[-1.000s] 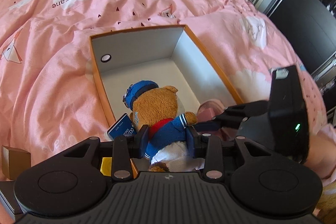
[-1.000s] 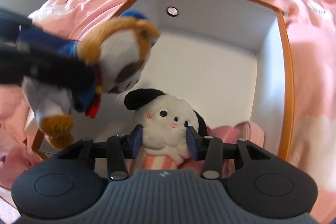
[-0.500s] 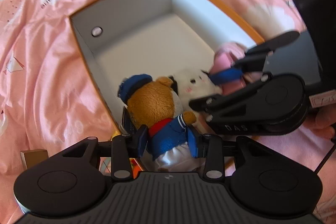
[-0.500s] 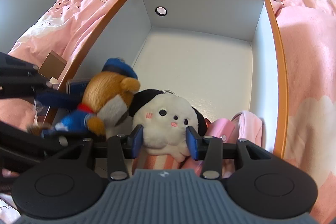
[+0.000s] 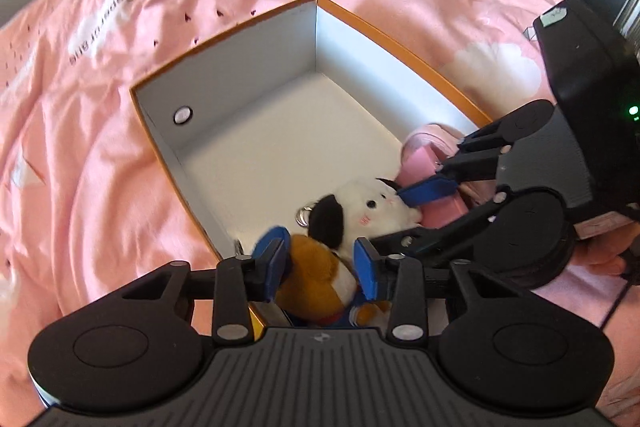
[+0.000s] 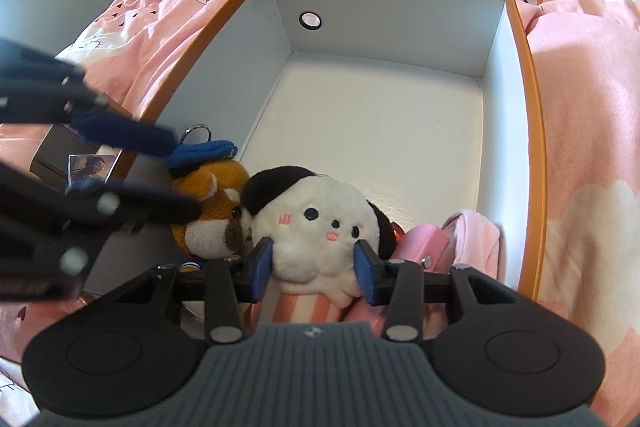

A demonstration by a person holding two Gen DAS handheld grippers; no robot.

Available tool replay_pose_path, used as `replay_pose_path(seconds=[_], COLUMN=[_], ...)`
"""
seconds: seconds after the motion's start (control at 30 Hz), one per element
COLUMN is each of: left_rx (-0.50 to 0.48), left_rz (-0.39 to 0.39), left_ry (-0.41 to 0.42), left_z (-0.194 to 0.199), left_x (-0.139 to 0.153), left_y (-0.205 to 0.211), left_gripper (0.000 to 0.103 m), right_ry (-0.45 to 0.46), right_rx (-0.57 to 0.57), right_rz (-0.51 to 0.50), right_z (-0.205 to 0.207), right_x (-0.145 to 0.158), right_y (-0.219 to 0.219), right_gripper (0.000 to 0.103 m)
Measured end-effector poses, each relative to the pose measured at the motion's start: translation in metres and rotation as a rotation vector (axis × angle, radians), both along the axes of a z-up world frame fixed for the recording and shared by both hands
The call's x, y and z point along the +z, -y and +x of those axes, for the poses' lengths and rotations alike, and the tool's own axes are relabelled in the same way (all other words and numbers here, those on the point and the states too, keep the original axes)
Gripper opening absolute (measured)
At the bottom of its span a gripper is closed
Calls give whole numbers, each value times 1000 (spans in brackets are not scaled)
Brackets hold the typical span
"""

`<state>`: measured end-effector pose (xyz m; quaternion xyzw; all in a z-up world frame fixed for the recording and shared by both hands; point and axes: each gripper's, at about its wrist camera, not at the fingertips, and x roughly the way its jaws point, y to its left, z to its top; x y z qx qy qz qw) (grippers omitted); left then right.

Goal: Organize objects
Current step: 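Lower the bear plush into the box beside the striped plush with the left tool, then open both tools and withdraw from the box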

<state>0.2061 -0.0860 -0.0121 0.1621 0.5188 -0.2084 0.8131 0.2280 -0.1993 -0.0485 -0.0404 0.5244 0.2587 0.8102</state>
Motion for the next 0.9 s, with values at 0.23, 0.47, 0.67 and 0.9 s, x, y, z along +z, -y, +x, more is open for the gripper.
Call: replay_pose_path(seconds=[0.23, 0.47, 0.67, 0.9], left_rx=[-44, -49, -29, 53], left_rz=[123, 111, 85, -65], left_ry=[-33, -50, -40, 28], left_z=[12, 15, 15, 5], left_x=[-28, -38, -43, -26], left_y=[19, 12, 8, -15], left_gripper=[17, 17, 17, 23], right_ry=[-14, -79, -57, 50], right_rx=[29, 22, 40, -27], right_rz=[3, 19, -33, 28], right_z=[-3, 0, 0, -6], right_x=[1, -2, -4, 31], right_y=[0, -3, -13, 10], right_gripper=[45, 43, 44, 46])
